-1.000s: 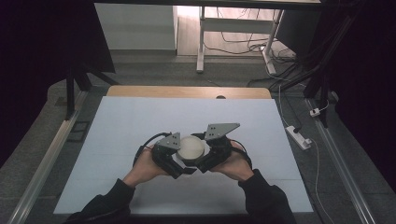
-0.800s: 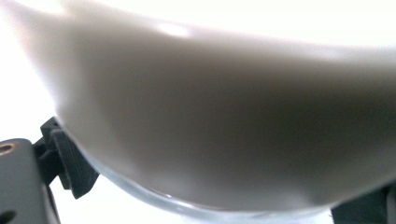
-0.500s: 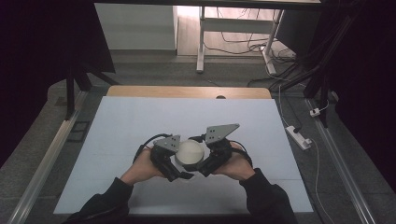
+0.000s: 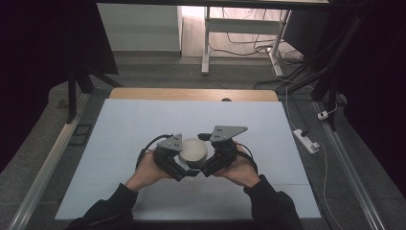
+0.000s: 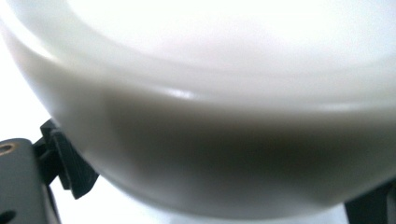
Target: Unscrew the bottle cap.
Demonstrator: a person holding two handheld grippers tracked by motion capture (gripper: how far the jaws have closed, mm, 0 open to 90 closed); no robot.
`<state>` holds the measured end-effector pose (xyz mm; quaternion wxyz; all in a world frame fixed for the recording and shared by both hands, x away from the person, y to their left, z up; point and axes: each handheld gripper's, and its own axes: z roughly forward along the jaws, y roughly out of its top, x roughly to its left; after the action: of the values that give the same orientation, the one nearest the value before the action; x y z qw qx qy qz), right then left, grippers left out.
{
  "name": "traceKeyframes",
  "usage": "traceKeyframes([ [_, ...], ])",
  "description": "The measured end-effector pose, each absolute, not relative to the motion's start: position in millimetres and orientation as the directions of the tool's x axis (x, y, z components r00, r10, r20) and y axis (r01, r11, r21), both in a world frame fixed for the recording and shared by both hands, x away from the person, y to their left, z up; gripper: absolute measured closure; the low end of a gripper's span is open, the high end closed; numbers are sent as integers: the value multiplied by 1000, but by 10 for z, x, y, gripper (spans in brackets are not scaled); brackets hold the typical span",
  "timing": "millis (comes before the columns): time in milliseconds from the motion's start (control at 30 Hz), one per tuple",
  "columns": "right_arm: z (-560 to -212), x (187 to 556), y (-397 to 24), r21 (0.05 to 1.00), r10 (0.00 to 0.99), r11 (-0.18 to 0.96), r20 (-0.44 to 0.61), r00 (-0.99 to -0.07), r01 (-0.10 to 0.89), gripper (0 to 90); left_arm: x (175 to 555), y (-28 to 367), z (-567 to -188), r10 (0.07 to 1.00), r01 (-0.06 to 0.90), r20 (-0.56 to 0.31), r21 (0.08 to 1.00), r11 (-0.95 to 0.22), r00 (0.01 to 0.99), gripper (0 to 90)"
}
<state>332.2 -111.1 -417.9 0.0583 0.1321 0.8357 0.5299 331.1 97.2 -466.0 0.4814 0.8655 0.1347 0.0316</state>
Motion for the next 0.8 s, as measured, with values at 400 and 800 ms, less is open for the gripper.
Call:
traceKeyframes([
  [400, -4225, 3246, -982, 900, 447, 390, 0, -895, 194, 73, 3275, 923, -4619, 406, 261, -46, 829, -495, 913, 74],
  [800, -4171, 3274, -1075, 902, 324, 402, 17, -946, 154, 76, 3296, 952, -4620, 269, 202, -65, 829, -521, 961, 75],
])
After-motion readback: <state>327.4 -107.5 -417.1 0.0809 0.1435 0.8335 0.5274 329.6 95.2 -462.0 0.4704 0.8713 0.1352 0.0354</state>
